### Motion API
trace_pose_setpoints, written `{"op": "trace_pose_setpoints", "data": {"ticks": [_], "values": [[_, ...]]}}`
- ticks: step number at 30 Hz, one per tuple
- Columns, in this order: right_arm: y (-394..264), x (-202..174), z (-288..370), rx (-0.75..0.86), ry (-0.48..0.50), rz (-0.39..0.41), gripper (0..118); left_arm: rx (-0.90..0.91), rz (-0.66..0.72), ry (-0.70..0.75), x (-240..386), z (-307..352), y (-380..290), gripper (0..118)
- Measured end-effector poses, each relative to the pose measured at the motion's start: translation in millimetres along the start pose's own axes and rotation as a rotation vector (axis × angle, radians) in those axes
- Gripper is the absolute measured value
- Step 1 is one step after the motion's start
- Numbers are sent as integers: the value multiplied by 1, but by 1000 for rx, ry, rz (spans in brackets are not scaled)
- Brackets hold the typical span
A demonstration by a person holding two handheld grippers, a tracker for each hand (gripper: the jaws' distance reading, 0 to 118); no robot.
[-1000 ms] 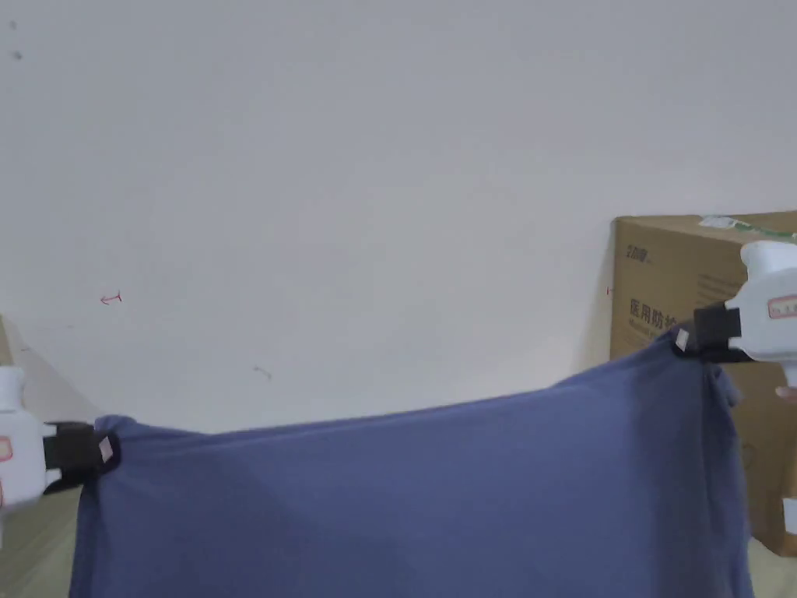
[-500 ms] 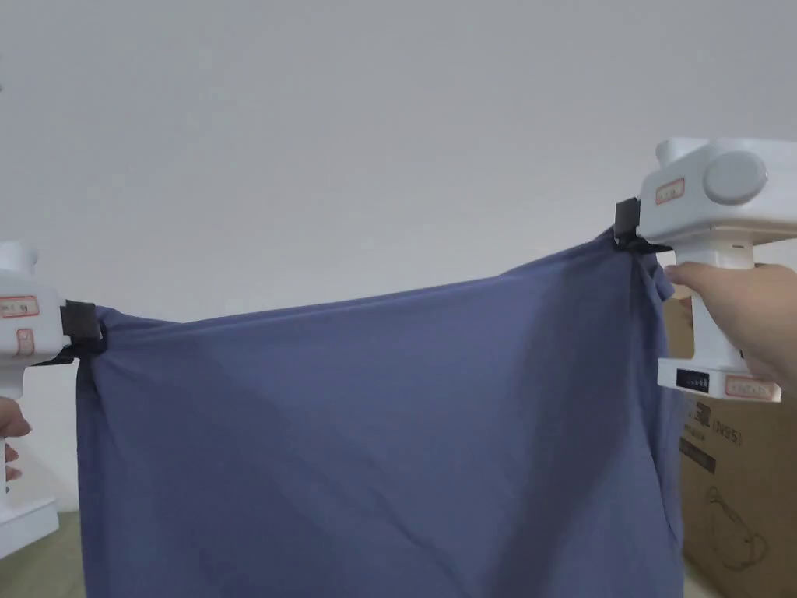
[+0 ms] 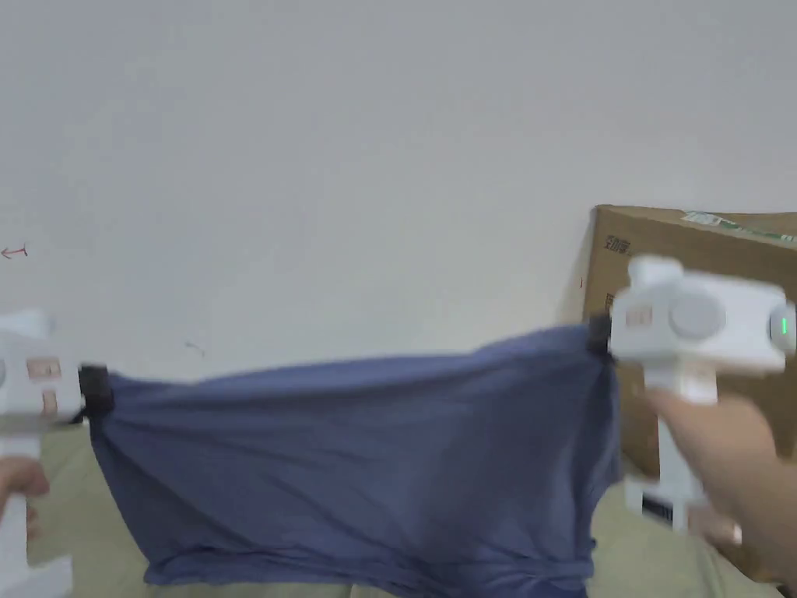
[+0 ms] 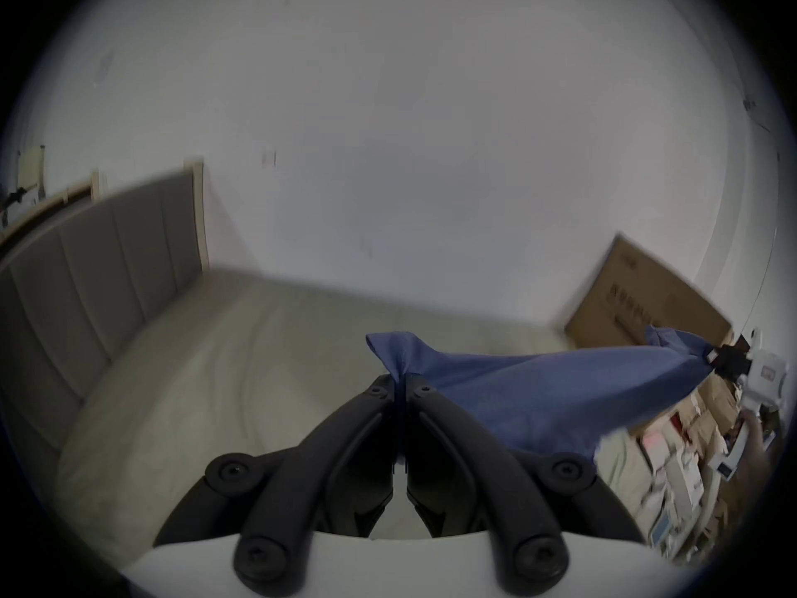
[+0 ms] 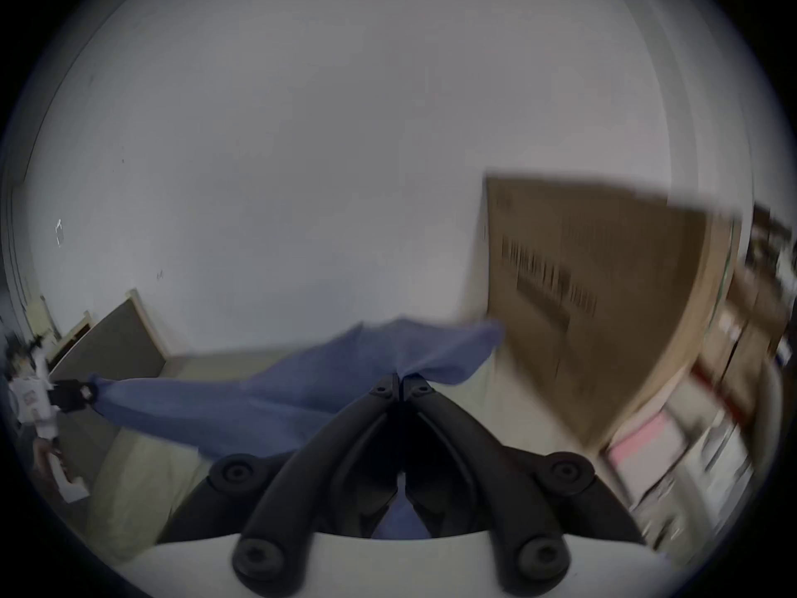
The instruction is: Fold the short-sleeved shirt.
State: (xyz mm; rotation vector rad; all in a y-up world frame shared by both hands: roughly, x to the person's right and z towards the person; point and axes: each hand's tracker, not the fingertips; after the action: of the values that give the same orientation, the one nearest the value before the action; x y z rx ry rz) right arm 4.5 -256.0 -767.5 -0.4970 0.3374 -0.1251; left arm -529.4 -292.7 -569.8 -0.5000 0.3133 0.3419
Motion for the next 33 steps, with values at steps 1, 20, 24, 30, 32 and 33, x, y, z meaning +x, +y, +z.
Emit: {"op": "trace_pose_setpoints", "data": {"ticks": [1, 20, 24, 30, 32, 33], "values": [[-33, 10, -4, -58, 5, -26, 0, -51, 5, -3, -6, -3, -27, 3], [-357, 123, 239, -671, 78, 95, 0, -470, -93, -120, -88, 234, -343, 3], [-371, 132, 261, -744, 77, 87, 0, -542, -107, -118, -99, 255, -364, 3], [-377, 125, 263, -795, 62, 120, 0, -653, -237, -121, -95, 256, -376, 3], [-380, 123, 258, -805, 41, 109, 0, -682, -259, -102, -93, 248, -381, 3], [-380, 121, 257, -809, 33, 101, 1, -696, -258, -96, -92, 244, -383, 4]]}}
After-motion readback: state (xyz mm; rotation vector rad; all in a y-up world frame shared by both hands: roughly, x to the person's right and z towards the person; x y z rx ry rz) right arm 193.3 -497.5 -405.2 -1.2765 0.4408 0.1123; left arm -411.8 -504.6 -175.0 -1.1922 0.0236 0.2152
